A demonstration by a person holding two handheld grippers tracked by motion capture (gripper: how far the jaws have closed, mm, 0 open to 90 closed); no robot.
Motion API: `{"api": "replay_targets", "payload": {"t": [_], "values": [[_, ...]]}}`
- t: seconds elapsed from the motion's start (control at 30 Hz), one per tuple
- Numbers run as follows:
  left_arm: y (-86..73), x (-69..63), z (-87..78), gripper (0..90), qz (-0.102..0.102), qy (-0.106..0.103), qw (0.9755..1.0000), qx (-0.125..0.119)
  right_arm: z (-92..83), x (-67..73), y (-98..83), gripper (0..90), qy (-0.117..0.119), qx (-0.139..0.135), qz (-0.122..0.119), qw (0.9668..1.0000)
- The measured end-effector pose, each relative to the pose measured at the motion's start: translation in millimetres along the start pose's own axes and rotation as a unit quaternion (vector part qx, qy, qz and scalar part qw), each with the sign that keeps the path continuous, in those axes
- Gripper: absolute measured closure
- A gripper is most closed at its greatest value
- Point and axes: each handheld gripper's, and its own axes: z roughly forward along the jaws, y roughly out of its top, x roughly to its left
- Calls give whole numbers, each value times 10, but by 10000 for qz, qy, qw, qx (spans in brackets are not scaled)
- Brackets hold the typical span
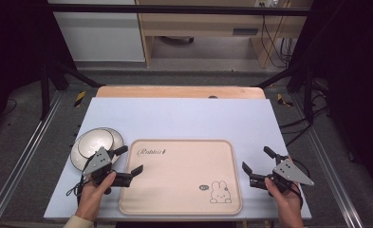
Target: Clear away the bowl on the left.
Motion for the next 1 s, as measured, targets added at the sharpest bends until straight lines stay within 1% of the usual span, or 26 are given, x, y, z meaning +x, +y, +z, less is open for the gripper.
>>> {"api": "replay_targets", "payload": {"t": [0.03, 0.13, 0.23, 0.27, 0.37, 0.43, 0.5, 0.6, 0.67, 0.73, 0.77, 1.0], "values": [[-3, 5, 8, 45, -51, -13, 10000, 13, 3, 3, -2, 46, 7, 24, -11, 10000], [-4, 10, 15, 42, -47, -55, 10000, 40, 13, 8, -4, 46, 25, 36, -35, 10000], [-2, 13, 19, 38, -49, -35, 10000, 57, 25, 7, -4, 41, 20, 52, -36, 10000], [2, 10, 14, 37, -29, 2, 10000, 63, 30, -1, -2, 41, 14, 48, -57, 10000], [4, 5, 5, 36, -28, 0, 10000, 64, 37, -5, 4, 41, 20, 36, -44, 10000], [1, 4, -3, 36, -96, -14, 9999, 56, 44, -4, 7, 41, 25, 29, -48, 10000], [-3, 6, -16, 36, -158, -16, 9999, 22, 54, 2, 12, 41, 42, 54, -60, 10000], [12, 15, -48, 37, -120, 44, 9999, -3, 69, 17, 21, 42, 65, 56, -77, 9999], [47, 27, -86, 37, -89, 110, 9999, -98, 75, 22, 23, 42, 65, 60, -102, 9999], [57, 32, -99, 37, -79, 131, 9998, -118, 77, 23, 22, 42, 64, 57, -104, 9999], [65, 50, -119, 37, -115, 137, 9997, -168, 78, 21, 23, 42, 60, 63, -99, 9999], [108, 114, -171, 37, -161, 194, 9994, -243, 93, 7, 23, 42, 60, 87, -83, 9999]]}}
